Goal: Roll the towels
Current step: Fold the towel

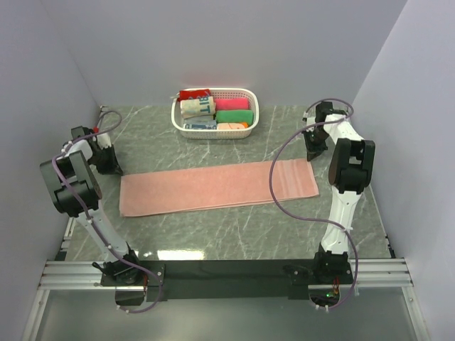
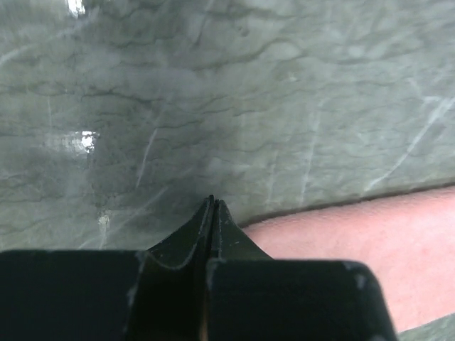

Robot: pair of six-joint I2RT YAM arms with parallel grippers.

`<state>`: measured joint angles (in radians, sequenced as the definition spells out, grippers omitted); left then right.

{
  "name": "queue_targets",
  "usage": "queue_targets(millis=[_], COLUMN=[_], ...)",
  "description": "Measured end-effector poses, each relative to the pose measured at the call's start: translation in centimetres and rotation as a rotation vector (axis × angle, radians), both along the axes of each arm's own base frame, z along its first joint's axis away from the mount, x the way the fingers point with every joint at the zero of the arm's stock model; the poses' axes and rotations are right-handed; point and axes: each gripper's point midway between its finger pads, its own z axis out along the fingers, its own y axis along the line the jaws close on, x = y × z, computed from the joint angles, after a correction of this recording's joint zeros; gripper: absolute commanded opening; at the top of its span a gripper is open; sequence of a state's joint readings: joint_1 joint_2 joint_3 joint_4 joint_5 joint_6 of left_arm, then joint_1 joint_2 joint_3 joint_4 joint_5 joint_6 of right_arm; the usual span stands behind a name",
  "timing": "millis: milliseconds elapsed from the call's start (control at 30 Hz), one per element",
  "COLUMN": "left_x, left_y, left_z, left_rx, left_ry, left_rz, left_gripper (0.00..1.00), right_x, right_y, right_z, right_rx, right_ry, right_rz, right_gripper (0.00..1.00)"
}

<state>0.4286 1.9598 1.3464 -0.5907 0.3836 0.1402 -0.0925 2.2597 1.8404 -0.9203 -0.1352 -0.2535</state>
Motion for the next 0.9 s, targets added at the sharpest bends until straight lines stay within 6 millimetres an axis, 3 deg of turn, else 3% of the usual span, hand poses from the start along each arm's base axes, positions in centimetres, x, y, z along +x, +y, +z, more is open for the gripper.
queue_targets(millis=[133,167,267,333,433,533,633,700,800,900], left_x=[0.2,0.3,1.2,1.9,2.3,1.8,0.4,0.1,0.7,1.2], left_y=[-0.7,-1.2,-3.7,-5.7,-11.1,-17.4,-22.7,-24.2,-23.9,-21.9], left_z=[0.5,1.2,5.2,8.7,14.0,16.3,15.1,13.3,10.2,8.3], left_rx=[-0.048,-0.077,-0.194,-0.252,-0.350,-0.485,-0.623,-0.685,-0.722,-0.707], left_ry=[-0.020,-0.040,-0.150,-0.241,-0.366,-0.412,-0.356,-0.286,-0.198,-0.160], left_rz=[-0.012,-0.025,-0.091,-0.146,-0.275,-0.395,-0.469,-0.457,-0.388,-0.308], left_gripper=[0.10,0.11,0.17,0.18,0.18,0.18,0.16,0.15,0.18,0.22], right_x=[0.0,0.0,-0.2,-0.2,-0.1,-0.4,-1.4,-2.4,-3.3,-3.3], right_y=[0.1,0.3,1.8,3.9,7.5,12.1,17.4,20.4,23.7,22.9], right_z=[0.2,0.3,1.6,4.0,9.0,13.1,14.0,13.0,10.1,7.0], right_rx=[0.005,0.014,0.104,0.218,0.410,0.600,0.753,0.810,0.832,0.788], right_ry=[0.002,0.000,-0.017,-0.055,-0.143,-0.199,-0.171,-0.107,-0.013,0.039], right_rz=[-0.002,0.000,0.016,0.031,0.062,0.112,0.167,0.187,0.208,0.174], right_gripper=[0.15,0.23,0.36,0.35,0.22,0.19,0.17,0.16,0.15,0.19])
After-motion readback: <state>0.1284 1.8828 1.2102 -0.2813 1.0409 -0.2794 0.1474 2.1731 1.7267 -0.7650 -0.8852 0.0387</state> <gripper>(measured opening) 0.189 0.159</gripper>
